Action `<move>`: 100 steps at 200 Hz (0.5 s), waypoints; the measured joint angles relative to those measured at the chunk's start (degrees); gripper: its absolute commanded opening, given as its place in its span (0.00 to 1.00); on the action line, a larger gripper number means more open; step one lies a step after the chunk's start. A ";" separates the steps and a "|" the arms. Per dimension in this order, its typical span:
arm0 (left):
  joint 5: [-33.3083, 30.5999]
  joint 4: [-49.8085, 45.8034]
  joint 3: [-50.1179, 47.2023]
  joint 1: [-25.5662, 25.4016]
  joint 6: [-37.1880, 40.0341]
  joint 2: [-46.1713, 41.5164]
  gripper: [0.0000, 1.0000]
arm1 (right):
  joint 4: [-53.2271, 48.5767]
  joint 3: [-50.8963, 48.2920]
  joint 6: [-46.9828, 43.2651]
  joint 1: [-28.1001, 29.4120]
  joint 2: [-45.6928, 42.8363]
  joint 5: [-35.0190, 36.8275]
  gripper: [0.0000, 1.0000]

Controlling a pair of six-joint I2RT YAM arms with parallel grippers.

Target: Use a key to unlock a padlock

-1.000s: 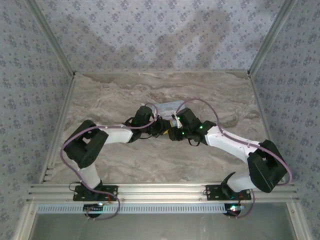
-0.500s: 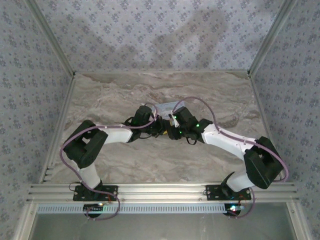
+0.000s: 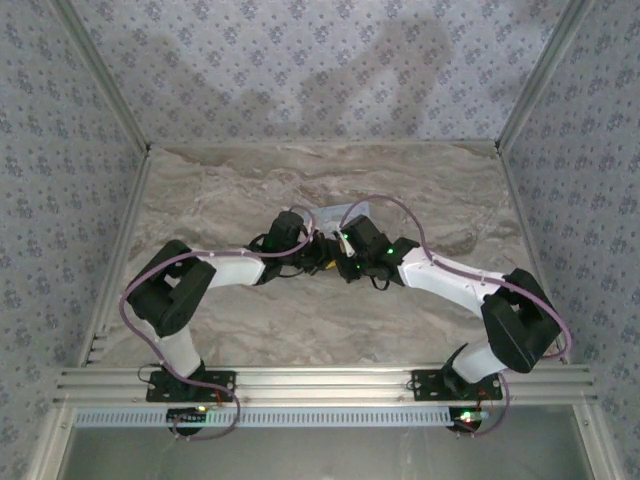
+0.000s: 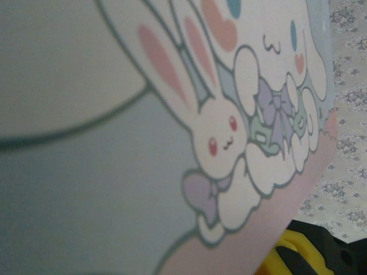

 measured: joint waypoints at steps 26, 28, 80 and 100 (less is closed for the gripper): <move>-0.11 -0.42 0.00 0.24 0.46 0.00 0.00 | 0.04 0.02 -0.61 0.20 0.00 -0.07 0.00; -0.11 -0.42 0.00 0.24 0.46 0.00 0.00 | 0.09 0.02 -0.59 0.20 0.00 -0.09 0.00; -0.09 -0.68 0.00 0.24 1.07 0.00 0.00 | 1.70 -1.29 -0.52 -1.03 -0.59 -3.76 0.00; 0.07 -0.85 -0.02 0.24 1.27 -0.02 0.00 | 4.02 -2.97 0.70 -2.62 -1.36 -7.45 0.00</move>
